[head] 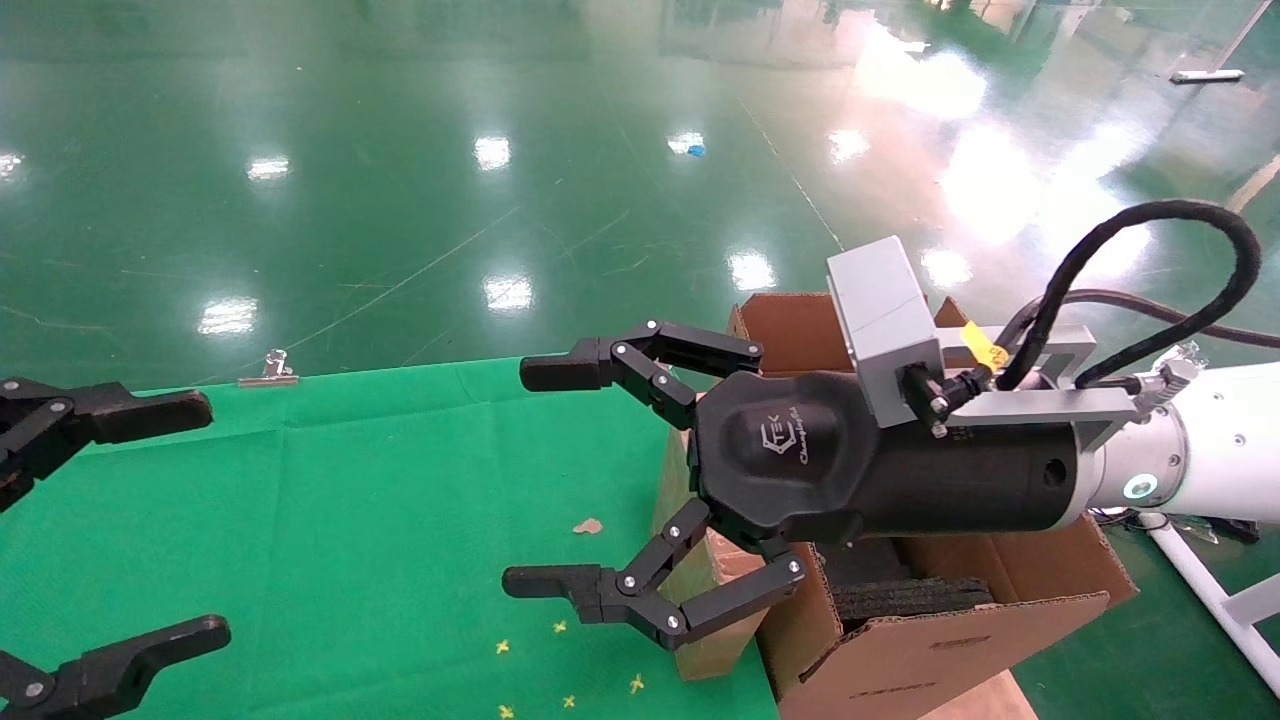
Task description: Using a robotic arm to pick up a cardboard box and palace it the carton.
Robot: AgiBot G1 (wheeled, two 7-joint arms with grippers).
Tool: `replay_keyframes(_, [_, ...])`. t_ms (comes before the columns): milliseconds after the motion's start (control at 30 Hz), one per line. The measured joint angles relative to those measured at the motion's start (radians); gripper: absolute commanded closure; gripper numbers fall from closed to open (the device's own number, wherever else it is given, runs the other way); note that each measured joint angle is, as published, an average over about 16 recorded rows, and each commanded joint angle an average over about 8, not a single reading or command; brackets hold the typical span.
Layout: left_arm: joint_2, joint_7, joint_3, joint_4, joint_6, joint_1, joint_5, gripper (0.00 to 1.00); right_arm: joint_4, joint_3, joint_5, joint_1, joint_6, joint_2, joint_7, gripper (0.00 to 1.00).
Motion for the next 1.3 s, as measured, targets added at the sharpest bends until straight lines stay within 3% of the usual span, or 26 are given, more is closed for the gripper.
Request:
replay_keyframes(867, [0.000, 0.000, 0.000, 0.000, 0.000, 0.000, 0.000, 0.00, 0.016, -0.020, -0.038, 0.015, 0.006, 0.005, 0.028, 0.00])
replay_keyframes(1067, [0.000, 0.001, 0.001, 0.001, 0.000, 0.000, 0.000, 0.00, 0.040, -0.091, -0.179, 0.086, 0.003, -0.011, 0.097, 0.00])
replay_keyframes(1300, [0.000, 0.001, 0.001, 0.001, 0.000, -0.001, -0.001, 0.00, 0.061, -0.258, -0.471, 0.252, -0.029, -0.086, 0.235, 0.00])
